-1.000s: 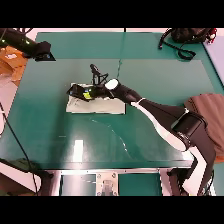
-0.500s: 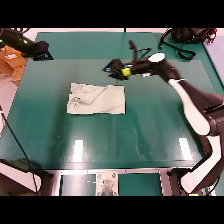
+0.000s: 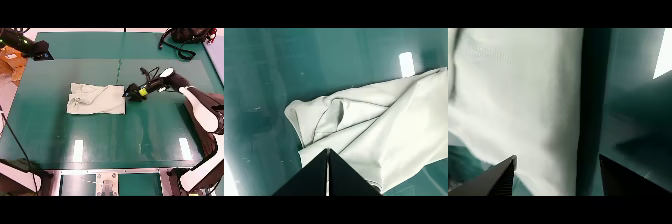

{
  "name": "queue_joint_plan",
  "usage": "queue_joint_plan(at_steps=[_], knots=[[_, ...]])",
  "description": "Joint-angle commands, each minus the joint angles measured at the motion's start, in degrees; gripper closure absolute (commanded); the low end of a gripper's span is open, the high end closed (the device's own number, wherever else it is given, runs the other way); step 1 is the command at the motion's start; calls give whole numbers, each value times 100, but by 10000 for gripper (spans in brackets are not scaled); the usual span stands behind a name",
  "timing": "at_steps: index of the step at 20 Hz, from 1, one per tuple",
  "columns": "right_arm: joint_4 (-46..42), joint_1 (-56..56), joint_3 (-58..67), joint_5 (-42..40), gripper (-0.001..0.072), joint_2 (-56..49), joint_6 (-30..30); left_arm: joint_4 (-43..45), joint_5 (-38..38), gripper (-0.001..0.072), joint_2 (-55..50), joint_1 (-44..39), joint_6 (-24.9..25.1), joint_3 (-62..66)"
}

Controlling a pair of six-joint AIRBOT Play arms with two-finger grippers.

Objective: Fold the shirts.

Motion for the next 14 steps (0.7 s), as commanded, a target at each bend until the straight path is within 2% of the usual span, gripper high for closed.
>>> queue_joint_plan(at_steps=[1, 3, 4, 5, 9, 11, 14], knots=[[9, 634, -365, -973, 132, 0, -107, -7, -2, 681, 4, 2, -4, 4], [466, 1025, -361, -1322, 154, 0, -109, -7, -4, 681, 4, 2, -4, 4], [741, 1165, -321, -1392, 384, 0, -114, -7, -9, 681, 4, 2, -2, 4], [981, 1241, -229, -1360, 704, 2, -219, -7, -7, 681, 4, 2, 7, 4], [1515, 1102, 876, -372, 696, 337, -321, -7, -11, 681, 4, 2, 13, 4], [1513, 820, 1633, -177, 697, 750, 42, -9, -22, 681, 4, 2, 13, 4], [1504, 50, 2800, 44, 697, 1176, 1027, -9, -63, 680, 4, 2, 11, 4]])
